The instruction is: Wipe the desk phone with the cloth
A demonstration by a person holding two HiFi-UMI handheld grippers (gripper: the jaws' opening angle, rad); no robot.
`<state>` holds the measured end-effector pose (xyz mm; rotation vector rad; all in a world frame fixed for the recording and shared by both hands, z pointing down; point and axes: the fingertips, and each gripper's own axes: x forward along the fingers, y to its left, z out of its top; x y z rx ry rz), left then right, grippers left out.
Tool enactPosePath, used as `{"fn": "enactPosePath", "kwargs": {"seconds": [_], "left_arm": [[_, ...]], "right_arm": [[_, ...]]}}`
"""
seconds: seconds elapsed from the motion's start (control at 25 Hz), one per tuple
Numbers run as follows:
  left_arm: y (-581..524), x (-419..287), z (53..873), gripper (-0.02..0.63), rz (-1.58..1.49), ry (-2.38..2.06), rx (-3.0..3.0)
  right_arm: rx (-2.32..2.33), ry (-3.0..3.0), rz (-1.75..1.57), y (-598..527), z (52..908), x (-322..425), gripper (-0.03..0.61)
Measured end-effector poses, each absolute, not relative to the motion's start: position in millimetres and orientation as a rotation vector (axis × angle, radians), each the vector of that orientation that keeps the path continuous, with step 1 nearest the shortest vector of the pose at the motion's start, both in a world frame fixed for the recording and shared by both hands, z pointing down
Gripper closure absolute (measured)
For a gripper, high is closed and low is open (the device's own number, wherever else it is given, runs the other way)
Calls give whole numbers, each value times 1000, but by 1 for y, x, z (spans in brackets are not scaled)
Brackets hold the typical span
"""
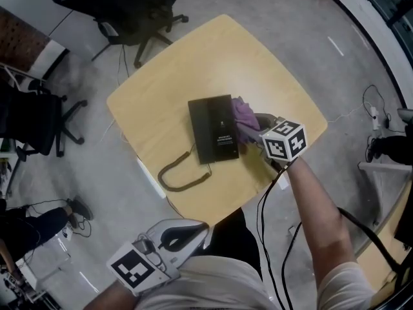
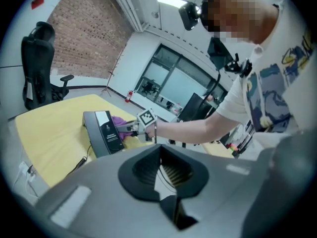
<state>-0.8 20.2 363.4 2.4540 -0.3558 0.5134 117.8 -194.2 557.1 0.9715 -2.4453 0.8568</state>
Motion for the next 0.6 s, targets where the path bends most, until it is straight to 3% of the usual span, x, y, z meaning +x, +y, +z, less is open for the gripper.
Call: {"fn": "enactPosePath", "kwargs": {"seconds": [0.6], "left_arm": [[36, -23, 364, 609, 476, -364, 2459]], "right_arm": [[1031, -2358, 834, -157, 572, 115, 457]]}}
